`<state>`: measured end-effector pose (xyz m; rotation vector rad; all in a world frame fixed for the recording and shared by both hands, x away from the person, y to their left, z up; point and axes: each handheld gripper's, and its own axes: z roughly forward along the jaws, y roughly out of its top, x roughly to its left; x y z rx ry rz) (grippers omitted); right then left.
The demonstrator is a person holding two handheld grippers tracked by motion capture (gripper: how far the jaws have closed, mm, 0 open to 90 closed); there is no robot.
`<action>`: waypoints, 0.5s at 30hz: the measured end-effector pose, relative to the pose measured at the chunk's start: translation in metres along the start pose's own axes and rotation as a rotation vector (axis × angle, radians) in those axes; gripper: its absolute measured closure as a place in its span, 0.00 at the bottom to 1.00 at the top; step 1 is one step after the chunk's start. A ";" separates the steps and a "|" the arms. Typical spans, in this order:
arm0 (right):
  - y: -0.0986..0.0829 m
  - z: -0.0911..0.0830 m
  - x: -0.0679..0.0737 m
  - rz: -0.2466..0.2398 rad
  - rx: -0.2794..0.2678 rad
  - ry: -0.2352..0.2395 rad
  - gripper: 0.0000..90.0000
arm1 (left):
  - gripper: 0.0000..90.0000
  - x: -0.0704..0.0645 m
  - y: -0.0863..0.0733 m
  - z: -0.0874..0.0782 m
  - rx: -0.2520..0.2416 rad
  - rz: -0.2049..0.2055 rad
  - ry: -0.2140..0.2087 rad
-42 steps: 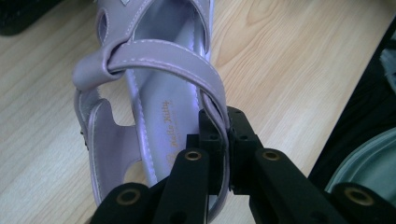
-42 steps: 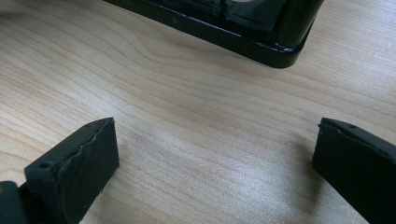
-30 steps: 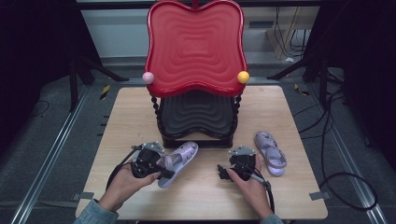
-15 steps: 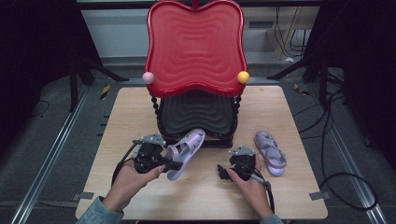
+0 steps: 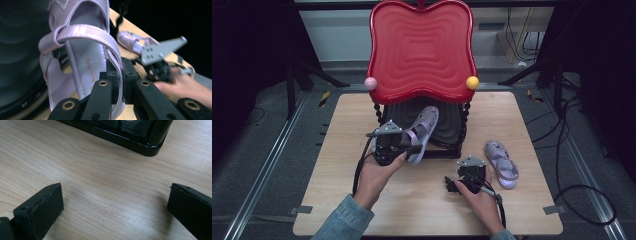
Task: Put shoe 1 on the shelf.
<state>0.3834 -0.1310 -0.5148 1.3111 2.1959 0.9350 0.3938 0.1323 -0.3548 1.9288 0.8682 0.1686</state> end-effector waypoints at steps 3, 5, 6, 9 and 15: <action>0.000 0.000 0.000 0.000 0.000 0.000 0.01 | 0.96 0.005 0.004 0.006 -0.032 -0.023 0.032; 0.000 0.000 0.000 0.000 0.000 0.000 0.01 | 0.96 0.008 0.006 0.007 -0.053 -0.026 0.053; 0.000 0.000 0.000 0.001 0.000 0.000 0.01 | 0.96 0.009 0.006 0.008 -0.062 -0.030 0.061; 0.000 0.000 0.000 0.000 0.000 -0.001 0.01 | 0.96 0.014 0.008 0.011 -0.083 -0.045 0.081; 0.000 0.000 0.000 0.001 0.000 0.000 0.01 | 0.96 0.021 0.010 0.019 -0.146 -0.044 0.172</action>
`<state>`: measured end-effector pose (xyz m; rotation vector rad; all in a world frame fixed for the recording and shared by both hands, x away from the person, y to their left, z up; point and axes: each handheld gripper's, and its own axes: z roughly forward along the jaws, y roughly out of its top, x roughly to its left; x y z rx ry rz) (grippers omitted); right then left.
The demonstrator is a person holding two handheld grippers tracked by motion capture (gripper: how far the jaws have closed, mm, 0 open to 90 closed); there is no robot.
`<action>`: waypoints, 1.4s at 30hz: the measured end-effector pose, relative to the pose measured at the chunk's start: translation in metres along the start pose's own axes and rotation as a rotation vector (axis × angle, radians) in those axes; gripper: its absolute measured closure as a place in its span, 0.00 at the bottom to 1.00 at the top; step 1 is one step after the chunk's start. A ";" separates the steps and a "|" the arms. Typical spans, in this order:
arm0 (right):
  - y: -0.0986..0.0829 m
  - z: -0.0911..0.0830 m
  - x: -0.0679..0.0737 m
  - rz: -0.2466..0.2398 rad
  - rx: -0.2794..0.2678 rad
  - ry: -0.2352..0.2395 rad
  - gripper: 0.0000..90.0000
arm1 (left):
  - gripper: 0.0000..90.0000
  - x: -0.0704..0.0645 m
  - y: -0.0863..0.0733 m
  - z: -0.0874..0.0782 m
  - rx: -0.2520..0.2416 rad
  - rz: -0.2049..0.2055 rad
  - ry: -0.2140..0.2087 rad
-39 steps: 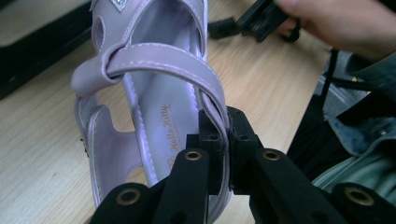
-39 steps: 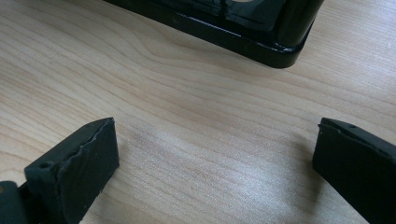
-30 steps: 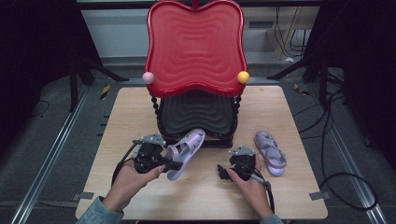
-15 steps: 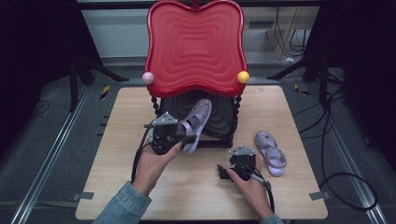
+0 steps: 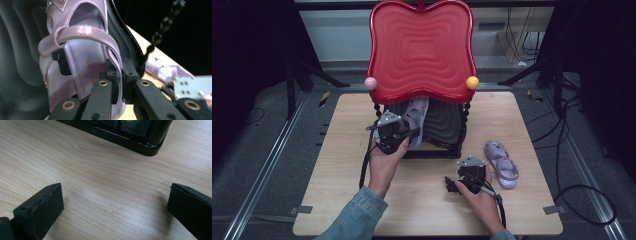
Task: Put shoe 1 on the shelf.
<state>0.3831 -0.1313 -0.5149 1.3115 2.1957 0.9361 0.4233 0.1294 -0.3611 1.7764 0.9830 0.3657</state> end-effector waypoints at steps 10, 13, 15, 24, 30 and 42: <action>0.000 0.000 0.000 -0.006 -0.001 0.002 0.01 | 0.96 0.004 0.007 0.019 -0.040 -0.015 0.087; 0.000 0.000 -0.001 -0.006 -0.001 0.003 0.01 | 0.96 0.006 0.008 0.022 -0.047 -0.017 0.117; 0.000 0.000 -0.001 -0.006 -0.001 0.004 0.01 | 0.96 0.008 0.008 0.022 -0.049 -0.023 0.130; -0.001 0.000 -0.001 -0.008 0.000 0.005 0.01 | 0.96 0.016 0.005 0.022 -0.044 -0.039 0.166; -0.001 -0.001 -0.001 -0.005 0.001 0.006 0.01 | 0.96 0.019 0.002 0.027 -0.037 -0.078 0.167; -0.001 -0.001 0.000 -0.003 0.002 0.009 0.01 | 0.95 0.016 0.000 0.041 -0.038 -0.098 0.153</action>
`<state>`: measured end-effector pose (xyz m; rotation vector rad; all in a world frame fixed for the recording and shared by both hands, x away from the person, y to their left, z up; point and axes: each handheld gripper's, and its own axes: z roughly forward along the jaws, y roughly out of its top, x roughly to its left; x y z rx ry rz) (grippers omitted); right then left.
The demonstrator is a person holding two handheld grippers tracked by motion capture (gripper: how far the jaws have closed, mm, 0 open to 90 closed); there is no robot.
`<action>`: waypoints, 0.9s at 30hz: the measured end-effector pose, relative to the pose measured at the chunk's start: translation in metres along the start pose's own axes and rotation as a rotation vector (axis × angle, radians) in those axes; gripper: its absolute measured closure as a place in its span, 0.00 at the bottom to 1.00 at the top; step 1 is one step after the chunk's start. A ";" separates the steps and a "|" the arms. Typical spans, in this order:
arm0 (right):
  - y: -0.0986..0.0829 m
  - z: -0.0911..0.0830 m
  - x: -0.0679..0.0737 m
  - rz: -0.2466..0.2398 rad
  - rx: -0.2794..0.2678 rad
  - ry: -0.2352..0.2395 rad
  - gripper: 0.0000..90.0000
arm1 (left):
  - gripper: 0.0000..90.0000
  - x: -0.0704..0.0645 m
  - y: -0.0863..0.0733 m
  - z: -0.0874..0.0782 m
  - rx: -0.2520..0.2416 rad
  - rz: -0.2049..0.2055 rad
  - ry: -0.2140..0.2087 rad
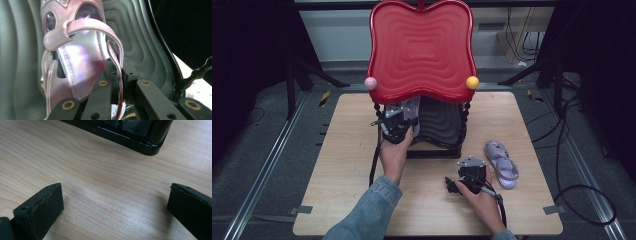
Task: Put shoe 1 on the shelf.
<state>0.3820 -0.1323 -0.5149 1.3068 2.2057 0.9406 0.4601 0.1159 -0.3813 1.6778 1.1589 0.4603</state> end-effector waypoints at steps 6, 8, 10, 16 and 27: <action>0.000 0.000 0.000 -0.004 0.001 -0.001 0.01 | 0.93 -0.002 -0.001 0.007 0.011 0.010 -0.002; 0.000 0.000 -0.001 -0.006 0.001 -0.001 0.01 | 0.93 -0.003 0.000 0.008 0.017 0.018 0.001; 0.000 -0.001 -0.001 -0.005 0.001 0.001 0.01 | 0.93 -0.003 0.001 0.010 0.023 0.021 0.001; 0.000 -0.001 0.000 -0.002 0.002 0.004 0.01 | 0.90 -0.005 0.003 0.014 0.043 0.027 -0.001; -0.001 -0.001 -0.001 -0.006 0.000 0.002 0.01 | 0.85 -0.007 0.005 0.016 0.060 0.050 -0.008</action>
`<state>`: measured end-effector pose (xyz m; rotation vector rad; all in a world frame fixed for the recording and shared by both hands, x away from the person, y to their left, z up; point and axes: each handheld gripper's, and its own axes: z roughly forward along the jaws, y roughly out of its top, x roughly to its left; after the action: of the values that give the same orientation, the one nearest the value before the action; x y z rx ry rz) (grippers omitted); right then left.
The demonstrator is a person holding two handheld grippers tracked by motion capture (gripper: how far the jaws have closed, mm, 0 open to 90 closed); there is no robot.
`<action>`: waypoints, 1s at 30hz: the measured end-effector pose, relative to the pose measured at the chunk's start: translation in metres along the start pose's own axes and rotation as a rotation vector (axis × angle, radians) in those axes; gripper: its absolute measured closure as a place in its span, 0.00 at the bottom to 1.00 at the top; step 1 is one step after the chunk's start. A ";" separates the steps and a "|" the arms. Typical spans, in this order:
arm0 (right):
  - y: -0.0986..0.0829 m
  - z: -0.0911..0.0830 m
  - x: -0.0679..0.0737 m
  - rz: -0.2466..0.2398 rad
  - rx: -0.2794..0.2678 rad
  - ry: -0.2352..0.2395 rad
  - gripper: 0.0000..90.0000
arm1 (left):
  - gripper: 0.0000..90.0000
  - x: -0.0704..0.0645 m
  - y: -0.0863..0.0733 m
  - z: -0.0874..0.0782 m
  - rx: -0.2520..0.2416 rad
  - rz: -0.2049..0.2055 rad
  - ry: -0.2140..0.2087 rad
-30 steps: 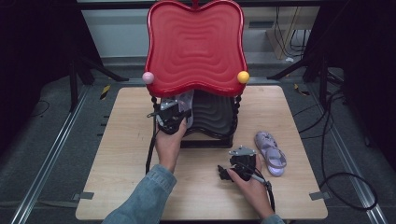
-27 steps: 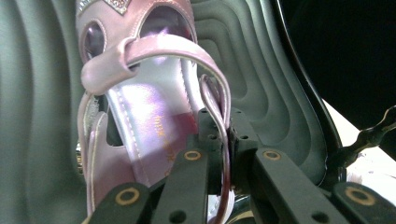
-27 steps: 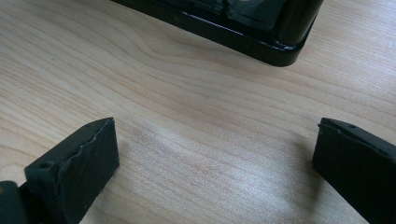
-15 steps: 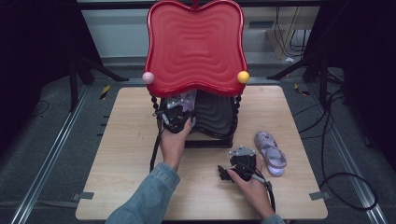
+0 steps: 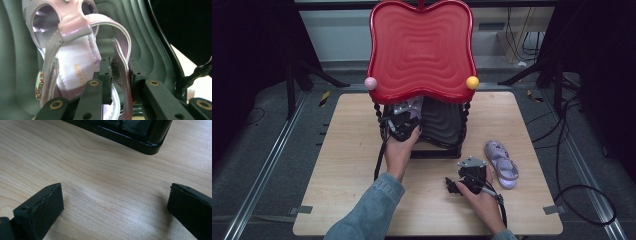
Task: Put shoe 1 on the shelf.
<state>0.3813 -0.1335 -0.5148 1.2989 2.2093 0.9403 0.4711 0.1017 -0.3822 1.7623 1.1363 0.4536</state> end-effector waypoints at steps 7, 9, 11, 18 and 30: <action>0.000 0.000 0.000 -0.001 0.000 0.000 0.01 | 0.82 0.000 0.001 0.000 0.002 -0.003 -0.012; 0.000 0.000 0.000 0.001 0.000 0.000 0.01 | 0.78 -0.002 0.001 -0.001 -0.010 0.002 -0.018; 0.000 0.000 0.000 0.000 0.000 0.000 0.01 | 0.72 -0.003 0.002 -0.003 -0.022 -0.014 -0.032; 0.000 0.000 0.000 -0.001 -0.001 0.000 0.01 | 0.57 -0.013 0.006 -0.019 -0.069 0.013 -0.018; 0.000 0.000 0.000 0.000 0.000 0.000 0.01 | 0.42 -0.030 -0.008 -0.054 -0.090 0.132 -0.016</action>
<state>0.3813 -0.1336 -0.5148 1.2992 2.2090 0.9410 0.4137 0.1054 -0.3578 1.7656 0.9776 0.5603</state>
